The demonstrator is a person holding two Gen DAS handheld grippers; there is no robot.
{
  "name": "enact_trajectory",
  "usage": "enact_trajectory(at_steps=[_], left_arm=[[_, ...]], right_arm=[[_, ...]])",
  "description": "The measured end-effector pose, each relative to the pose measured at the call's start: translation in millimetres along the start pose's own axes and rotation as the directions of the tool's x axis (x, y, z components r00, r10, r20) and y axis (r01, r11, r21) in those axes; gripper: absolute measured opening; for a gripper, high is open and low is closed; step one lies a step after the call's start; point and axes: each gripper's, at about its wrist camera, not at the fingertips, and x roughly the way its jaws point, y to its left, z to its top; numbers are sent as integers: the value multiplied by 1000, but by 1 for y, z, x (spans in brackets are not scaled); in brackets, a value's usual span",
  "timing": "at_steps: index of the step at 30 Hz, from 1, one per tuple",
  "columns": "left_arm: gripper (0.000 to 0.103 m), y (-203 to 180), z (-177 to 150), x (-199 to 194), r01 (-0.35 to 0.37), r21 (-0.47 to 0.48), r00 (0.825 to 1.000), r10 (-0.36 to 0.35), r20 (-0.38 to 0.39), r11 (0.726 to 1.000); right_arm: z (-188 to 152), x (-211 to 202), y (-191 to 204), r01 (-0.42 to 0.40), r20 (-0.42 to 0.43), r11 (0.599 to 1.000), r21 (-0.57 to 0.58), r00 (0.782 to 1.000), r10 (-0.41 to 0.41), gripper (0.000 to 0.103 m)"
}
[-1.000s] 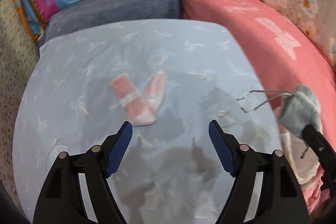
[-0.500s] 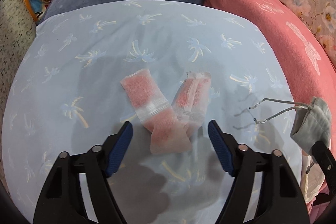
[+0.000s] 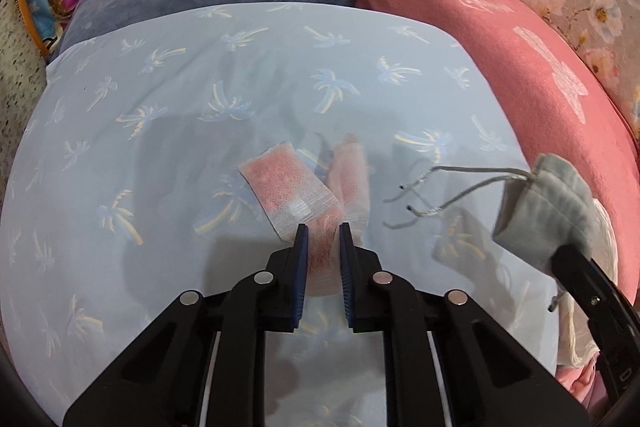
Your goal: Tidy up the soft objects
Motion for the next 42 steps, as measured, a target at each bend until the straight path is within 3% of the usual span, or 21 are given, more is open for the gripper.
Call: enact_trajectory(at_steps=[20, 42], left_arm=[[14, -100, -22, -59, 109, 199, 988, -127, 84, 974], [14, -215, -48, -80, 215, 421, 963, -263, 60, 881]], right_arm=[[-6, -81, -58, 23, 133, 996, 88, 991, -34, 10], [-26, -153, -181, 108, 227, 947, 301, 957, -182, 10]])
